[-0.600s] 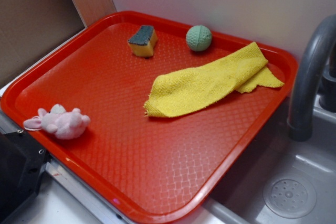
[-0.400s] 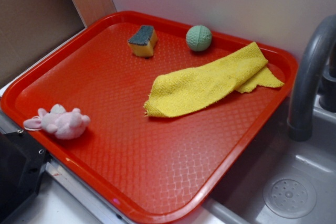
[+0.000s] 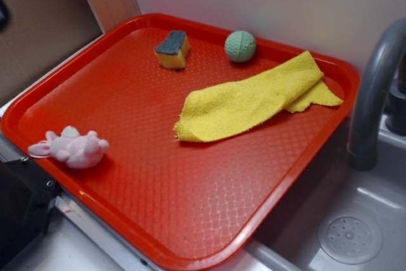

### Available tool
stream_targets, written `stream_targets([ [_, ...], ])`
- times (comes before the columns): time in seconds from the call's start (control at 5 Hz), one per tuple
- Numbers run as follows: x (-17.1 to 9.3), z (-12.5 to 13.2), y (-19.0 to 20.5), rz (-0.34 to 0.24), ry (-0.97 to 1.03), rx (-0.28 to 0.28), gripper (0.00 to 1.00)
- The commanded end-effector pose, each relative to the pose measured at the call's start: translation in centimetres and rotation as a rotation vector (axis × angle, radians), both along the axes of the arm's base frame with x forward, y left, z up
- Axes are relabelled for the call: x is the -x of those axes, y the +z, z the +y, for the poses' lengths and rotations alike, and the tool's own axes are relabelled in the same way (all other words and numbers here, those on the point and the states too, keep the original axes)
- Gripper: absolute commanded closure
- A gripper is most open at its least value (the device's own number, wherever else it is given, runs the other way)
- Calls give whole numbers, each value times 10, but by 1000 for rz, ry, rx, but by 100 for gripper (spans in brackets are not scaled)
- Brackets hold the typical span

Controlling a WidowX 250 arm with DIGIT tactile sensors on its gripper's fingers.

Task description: Grab the pink bunny.

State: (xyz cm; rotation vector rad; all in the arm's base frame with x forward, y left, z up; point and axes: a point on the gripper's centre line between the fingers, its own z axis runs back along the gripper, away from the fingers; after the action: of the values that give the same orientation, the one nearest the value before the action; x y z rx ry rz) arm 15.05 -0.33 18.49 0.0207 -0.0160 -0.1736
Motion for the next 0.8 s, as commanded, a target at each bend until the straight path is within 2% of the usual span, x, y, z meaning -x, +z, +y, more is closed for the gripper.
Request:
stream_targets([
  [0.0, -19, 20, -72, -21, -325, 77, 0],
  [0.2, -9, 17, -111, 0, -294, 95, 0],
  [0.6, 26, -24, -157, 58, -346, 190, 0],
])
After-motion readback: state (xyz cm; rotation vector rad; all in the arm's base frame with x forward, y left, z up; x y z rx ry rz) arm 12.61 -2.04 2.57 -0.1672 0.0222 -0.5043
